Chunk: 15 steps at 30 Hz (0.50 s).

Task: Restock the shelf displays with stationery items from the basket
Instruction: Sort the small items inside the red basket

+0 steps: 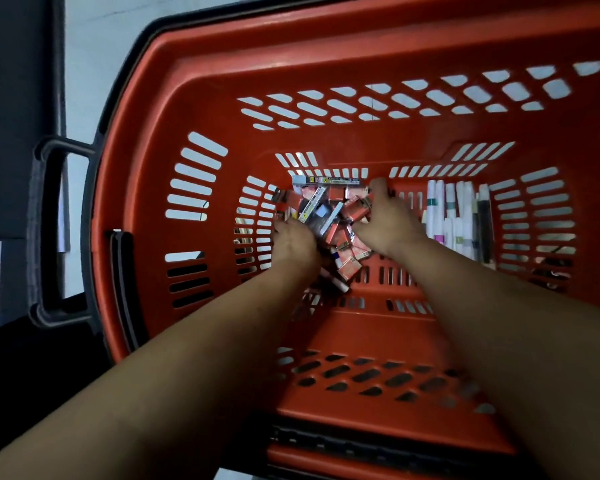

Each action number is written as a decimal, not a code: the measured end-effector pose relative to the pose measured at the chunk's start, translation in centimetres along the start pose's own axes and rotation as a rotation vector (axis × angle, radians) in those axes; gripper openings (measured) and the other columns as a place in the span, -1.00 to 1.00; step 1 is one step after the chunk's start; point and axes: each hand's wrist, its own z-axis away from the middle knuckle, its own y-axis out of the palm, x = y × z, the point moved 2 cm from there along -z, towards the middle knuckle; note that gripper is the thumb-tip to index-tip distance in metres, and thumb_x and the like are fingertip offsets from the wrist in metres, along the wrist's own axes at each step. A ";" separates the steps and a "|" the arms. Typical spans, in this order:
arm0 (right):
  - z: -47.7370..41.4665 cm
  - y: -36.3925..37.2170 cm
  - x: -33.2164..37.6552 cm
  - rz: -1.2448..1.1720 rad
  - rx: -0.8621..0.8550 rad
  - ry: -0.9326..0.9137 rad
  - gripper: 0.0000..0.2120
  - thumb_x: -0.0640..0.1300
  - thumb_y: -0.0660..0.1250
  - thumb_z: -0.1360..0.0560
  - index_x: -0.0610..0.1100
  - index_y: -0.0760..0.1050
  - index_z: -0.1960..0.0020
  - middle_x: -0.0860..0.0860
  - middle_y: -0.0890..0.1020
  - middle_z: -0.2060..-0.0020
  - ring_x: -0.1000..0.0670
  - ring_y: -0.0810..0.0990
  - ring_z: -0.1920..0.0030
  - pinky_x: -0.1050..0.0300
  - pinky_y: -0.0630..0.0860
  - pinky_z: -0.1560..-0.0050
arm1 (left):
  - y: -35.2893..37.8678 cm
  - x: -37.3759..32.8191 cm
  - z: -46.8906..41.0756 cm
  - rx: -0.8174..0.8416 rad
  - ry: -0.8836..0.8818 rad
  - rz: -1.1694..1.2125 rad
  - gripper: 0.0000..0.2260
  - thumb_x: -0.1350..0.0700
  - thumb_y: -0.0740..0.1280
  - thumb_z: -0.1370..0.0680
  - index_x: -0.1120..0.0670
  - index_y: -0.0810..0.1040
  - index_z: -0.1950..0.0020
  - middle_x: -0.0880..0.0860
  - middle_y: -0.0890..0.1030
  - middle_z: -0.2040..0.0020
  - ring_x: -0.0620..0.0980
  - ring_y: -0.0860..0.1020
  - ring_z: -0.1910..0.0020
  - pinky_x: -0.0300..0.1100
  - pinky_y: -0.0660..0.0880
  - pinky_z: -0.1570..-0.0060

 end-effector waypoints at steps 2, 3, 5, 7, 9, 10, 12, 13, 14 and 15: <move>-0.1 0.0 0.3 0.004 0.006 0.015 -0.25 -0.04 0.42 -0.50 -0.04 0.04 -0.51 -0.11 0.55 0.08 -0.17 0.58 0.15 0.00 0.55 0.13 | -0.1 0.5 -0.8 -0.002 0.005 0.019 -0.49 0.09 0.37 -0.61 0.31 0.34 -0.45 0.26 0.43 -0.33 0.18 0.44 -0.31 -0.06 0.44 -0.30; -0.2 0.0 0.5 0.005 0.011 0.024 -0.23 -0.02 0.43 -0.50 -0.05 0.02 -0.53 -0.09 0.52 0.07 -0.16 0.55 0.15 0.02 0.52 0.14 | -0.3 0.8 -1.1 0.015 -0.024 0.078 -0.54 0.11 0.35 -0.62 0.30 0.35 -0.44 0.22 0.46 -0.27 0.15 0.48 -0.24 -0.10 0.46 -0.18; -0.2 0.1 0.9 -0.006 0.028 0.038 -0.21 0.00 0.43 -0.51 -0.07 0.01 -0.53 -0.07 0.49 0.07 -0.15 0.53 0.17 0.06 0.44 0.17 | -0.5 0.9 -1.4 0.072 -0.050 0.119 -0.52 0.12 0.34 -0.63 0.29 0.29 -0.46 0.18 0.44 -0.20 0.09 0.49 -0.16 -0.16 0.43 -0.02; -0.2 0.3 1.2 -0.016 0.035 0.048 -0.21 -0.01 0.43 -0.51 -0.08 0.00 -0.53 -0.09 0.53 0.06 -0.14 0.55 0.18 0.08 0.42 0.23 | -0.7 1.0 -1.4 0.067 -0.050 0.145 -0.52 0.07 0.35 -0.63 0.29 0.30 -0.44 0.19 0.43 -0.20 0.08 0.48 -0.12 -0.16 0.41 0.01; -0.1 0.5 1.4 0.014 0.031 0.042 -0.23 -0.03 0.42 -0.50 -0.07 0.02 -0.53 -0.13 0.56 0.00 -0.16 0.57 0.17 0.07 0.46 0.24 | -0.7 1.1 -1.0 0.073 -0.064 0.192 -0.55 0.06 0.38 -0.60 0.27 0.39 -0.38 0.21 0.48 -0.21 0.08 0.50 -0.06 -0.14 0.44 0.04; -0.1 0.7 1.5 0.038 0.033 0.038 -0.23 -0.02 0.41 -0.49 -0.05 0.02 -0.52 -0.15 0.57 -0.04 -0.18 0.59 0.14 0.02 0.52 0.20 | -0.7 1.2 -1.0 0.072 -0.047 0.203 -0.59 0.07 0.40 -0.58 0.26 0.45 -0.34 0.21 0.52 -0.20 0.10 0.54 -0.05 -0.13 0.47 0.06; 0.1 0.8 1.6 0.069 0.044 0.036 -0.25 -0.01 0.39 -0.48 -0.03 0.03 -0.51 -0.18 0.60 -0.05 -0.22 0.62 0.10 -0.11 0.62 0.08 | -0.8 1.6 -0.9 0.085 -0.055 0.256 -0.70 0.12 0.41 -0.56 0.22 0.54 -0.24 0.16 0.59 -0.06 0.07 0.59 0.08 -0.18 0.51 0.18; 0.1 0.9 1.7 0.073 0.046 0.028 -0.27 -0.02 0.38 -0.48 -0.02 0.04 -0.50 -0.18 0.60 -0.03 -0.22 0.63 0.11 -0.09 0.62 0.08 | -1.0 1.7 -0.8 0.094 -0.067 0.285 -0.76 0.15 0.40 -0.57 0.21 0.57 -0.20 0.12 0.60 0.04 0.01 0.57 0.20 -0.26 0.48 0.30; 0.1 0.8 1.8 0.076 0.046 0.012 -0.28 -0.03 0.37 -0.48 -0.03 0.06 -0.50 -0.17 0.60 -0.02 -0.21 0.62 0.12 -0.05 0.60 0.13 | -1.2 1.8 -0.6 0.095 -0.072 0.306 -0.79 0.15 0.37 -0.58 0.21 0.58 -0.17 0.08 0.57 0.15 -0.05 0.52 0.30 -0.33 0.42 0.44; 0.1 0.8 1.9 0.080 0.048 -0.007 -0.30 -0.04 0.36 -0.49 -0.04 0.07 -0.51 -0.15 0.60 -0.01 -0.20 0.61 0.13 0.02 0.55 0.17 | -1.5 1.9 -0.3 0.091 -0.083 0.317 -0.81 0.15 0.34 -0.60 0.21 0.58 -0.17 0.04 0.52 0.22 -0.09 0.48 0.36 -0.37 0.34 0.54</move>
